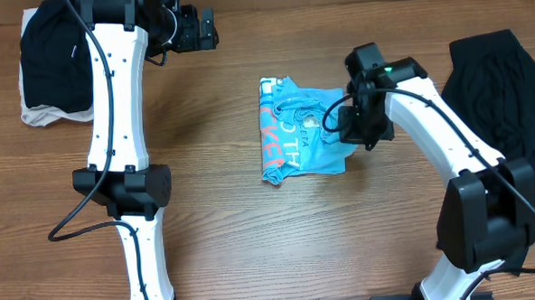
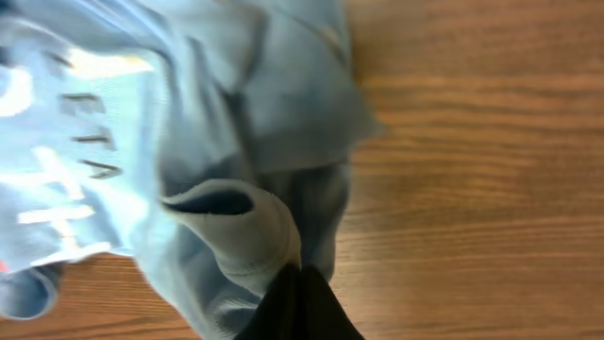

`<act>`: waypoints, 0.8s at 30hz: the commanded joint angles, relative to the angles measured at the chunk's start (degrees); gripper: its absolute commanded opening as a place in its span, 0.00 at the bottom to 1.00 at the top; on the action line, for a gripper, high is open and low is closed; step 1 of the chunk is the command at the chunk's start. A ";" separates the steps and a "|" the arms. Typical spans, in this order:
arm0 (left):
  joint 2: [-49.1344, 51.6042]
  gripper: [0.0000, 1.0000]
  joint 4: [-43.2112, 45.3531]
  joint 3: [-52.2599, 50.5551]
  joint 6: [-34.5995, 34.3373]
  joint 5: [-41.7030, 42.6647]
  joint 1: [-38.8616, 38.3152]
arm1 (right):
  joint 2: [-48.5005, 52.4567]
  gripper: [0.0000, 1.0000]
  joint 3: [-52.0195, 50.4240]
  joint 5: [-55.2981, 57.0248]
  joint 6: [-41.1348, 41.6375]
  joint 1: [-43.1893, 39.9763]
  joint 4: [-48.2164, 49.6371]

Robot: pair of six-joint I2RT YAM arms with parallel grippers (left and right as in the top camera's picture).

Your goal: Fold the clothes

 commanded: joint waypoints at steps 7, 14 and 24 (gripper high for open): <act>-0.39 1.00 0.26 -0.15 1.14 -1.84 0.09 | -1.03 0.50 -4.83 1.90 0.02 -1.46 1.75; -0.39 1.00 0.28 -0.15 1.14 -1.86 0.09 | -1.64 0.54 0.79 -0.85 -5.92 1.20 7.54; -0.39 1.00 0.50 -0.15 1.07 -1.79 0.09 | 2.54 0.52 1.11 0.61 -6.86 12.17 22.12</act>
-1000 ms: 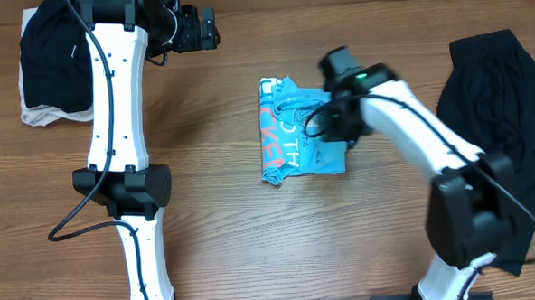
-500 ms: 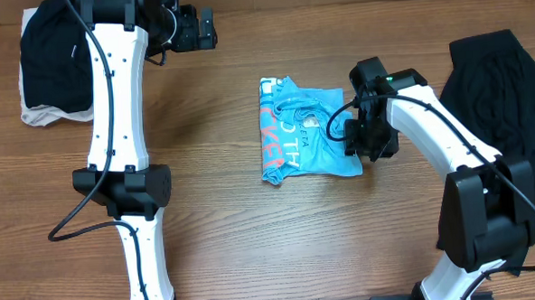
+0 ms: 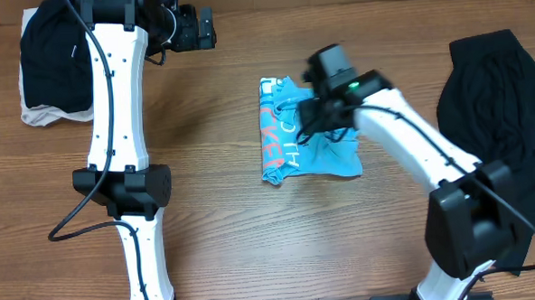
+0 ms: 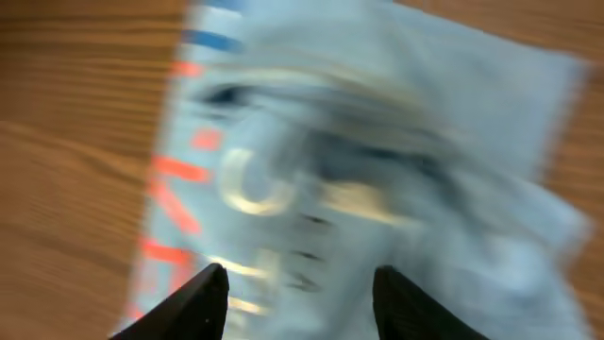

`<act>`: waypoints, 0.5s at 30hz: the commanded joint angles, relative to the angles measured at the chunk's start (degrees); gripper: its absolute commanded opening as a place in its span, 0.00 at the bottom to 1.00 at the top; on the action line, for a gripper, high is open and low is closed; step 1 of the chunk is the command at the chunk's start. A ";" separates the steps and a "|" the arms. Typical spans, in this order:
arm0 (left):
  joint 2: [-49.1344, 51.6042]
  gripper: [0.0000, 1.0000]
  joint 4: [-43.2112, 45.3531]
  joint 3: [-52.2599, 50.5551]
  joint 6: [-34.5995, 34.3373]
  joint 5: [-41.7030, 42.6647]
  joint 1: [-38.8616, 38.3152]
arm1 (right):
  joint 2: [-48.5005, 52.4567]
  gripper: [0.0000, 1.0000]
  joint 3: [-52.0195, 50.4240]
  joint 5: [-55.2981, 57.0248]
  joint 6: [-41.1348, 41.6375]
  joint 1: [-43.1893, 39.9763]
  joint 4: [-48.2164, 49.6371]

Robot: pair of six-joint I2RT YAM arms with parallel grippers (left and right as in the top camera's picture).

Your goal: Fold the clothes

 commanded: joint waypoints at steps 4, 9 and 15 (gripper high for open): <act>-0.37 1.00 -0.20 -0.15 1.07 -0.50 0.09 | 6.14 0.43 1.25 0.55 1.70 1.99 5.81; -0.37 1.00 -0.66 -0.15 1.09 -0.74 0.11 | 9.20 0.39 1.25 1.44 1.79 1.99 9.44; -0.37 1.00 -0.68 -0.15 1.09 -0.76 0.09 | 10.10 0.36 1.25 1.33 1.79 1.88 13.51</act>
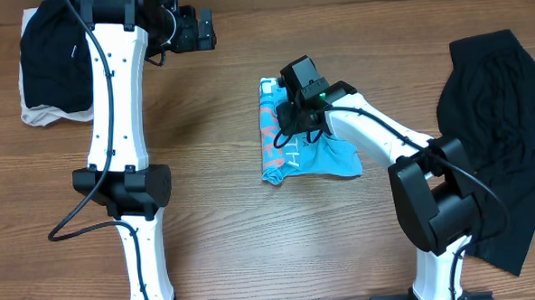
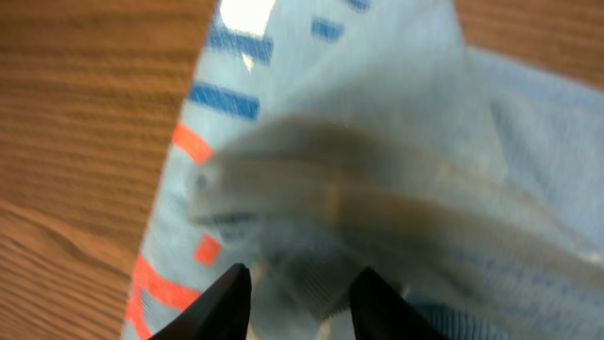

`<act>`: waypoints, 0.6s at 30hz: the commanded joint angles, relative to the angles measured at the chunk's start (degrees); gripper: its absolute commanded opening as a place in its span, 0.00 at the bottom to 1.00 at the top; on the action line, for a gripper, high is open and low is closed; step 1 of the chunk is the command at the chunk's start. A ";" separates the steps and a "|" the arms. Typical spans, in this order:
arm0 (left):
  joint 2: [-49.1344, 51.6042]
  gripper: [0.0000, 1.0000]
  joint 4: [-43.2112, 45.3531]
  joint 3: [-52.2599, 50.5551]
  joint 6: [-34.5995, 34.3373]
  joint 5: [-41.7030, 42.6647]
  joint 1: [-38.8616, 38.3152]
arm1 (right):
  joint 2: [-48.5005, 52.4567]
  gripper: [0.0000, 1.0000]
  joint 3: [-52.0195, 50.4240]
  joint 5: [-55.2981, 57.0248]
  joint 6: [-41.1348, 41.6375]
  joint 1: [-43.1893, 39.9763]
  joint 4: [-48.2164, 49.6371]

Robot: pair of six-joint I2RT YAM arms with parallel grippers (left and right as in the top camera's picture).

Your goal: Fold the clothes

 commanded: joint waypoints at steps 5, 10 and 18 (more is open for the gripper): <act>-0.39 1.00 0.02 -0.17 1.11 -0.57 0.09 | 0.48 0.20 0.96 0.44 0.48 -0.20 1.66; -0.39 1.00 0.02 -0.17 1.11 -0.55 0.09 | -0.17 0.04 1.38 0.48 1.22 -0.85 1.70; -0.39 1.00 0.02 -0.17 1.09 -0.50 0.09 | -4.98 0.04 8.70 0.26 2.71 -5.86 -2.36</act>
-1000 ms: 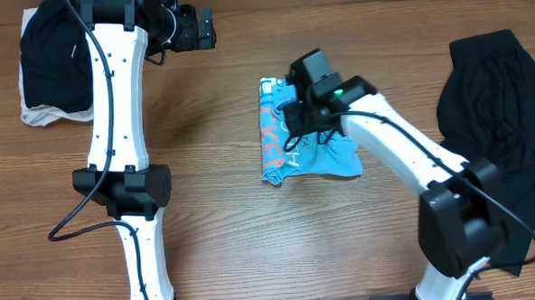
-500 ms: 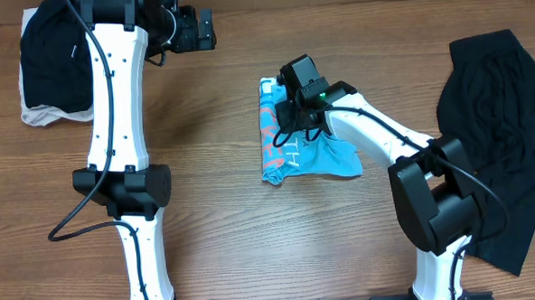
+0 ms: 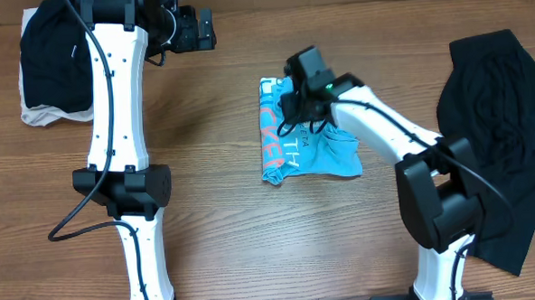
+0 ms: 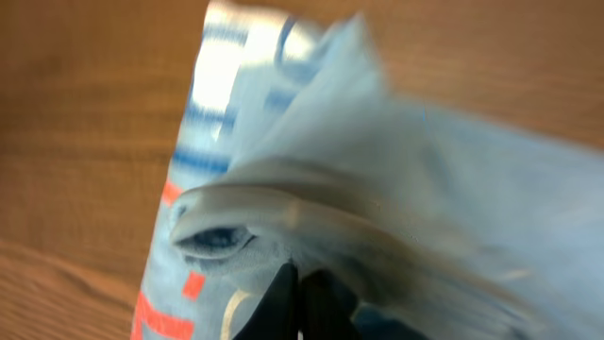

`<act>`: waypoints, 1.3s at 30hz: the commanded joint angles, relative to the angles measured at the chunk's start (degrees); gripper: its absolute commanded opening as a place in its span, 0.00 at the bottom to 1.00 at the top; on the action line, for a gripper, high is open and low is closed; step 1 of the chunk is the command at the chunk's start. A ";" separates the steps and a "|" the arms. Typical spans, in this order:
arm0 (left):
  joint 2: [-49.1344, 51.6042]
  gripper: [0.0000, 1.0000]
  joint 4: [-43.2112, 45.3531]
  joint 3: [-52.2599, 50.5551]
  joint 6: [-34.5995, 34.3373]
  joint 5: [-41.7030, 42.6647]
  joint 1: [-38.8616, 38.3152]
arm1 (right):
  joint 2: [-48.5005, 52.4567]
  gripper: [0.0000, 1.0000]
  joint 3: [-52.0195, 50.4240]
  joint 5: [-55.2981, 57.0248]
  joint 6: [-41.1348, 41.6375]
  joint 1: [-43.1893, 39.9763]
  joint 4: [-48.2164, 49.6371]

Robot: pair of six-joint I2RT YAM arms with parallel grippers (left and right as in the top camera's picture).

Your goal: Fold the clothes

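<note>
A light blue T-shirt (image 3: 315, 152) with orange and white lettering lies partly folded at the table's middle. My right gripper (image 3: 295, 102) is over the shirt's far left part. In the right wrist view the right gripper (image 4: 300, 300) has its dark fingers pressed together on a raised fold of the blue fabric (image 4: 283, 203). The picture there is blurred. My left gripper (image 3: 201, 31) hangs at the far left of the table, well away from the shirt, and whether it is open does not show.
A black garment (image 3: 500, 95) is spread along the right edge of the table. At the far left corner another black garment (image 3: 51, 55) lies on a white cloth (image 3: 38, 115). The left arm's white links (image 3: 112, 111) run down the left side.
My right gripper was open over the shirt's far left part; now it is shut on a fold of fabric there and sits slightly farther back. The left arm has not moved.
My right gripper was first shut on fabric at the shirt's right edge. Then it was open over the shirt's middle, with the right side lying wider. Then it stood open at the far left part, where it now pinches a fold.
</note>
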 commanded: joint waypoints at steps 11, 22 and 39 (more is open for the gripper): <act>-0.39 1.00 0.07 -0.17 1.09 -0.42 0.09 | -4.63 0.04 6.34 0.33 0.70 -15.82 -0.11; -0.39 1.00 -0.59 -0.17 1.18 -0.17 0.04 | -4.94 1.00 6.36 -0.52 1.75 -21.42 -2.84; -5.64 1.00 -5.49 -0.33 2.03 -2.43 -8.02 | -23.30 1.00 6.36 -4.81 9.11 -22.80 -27.96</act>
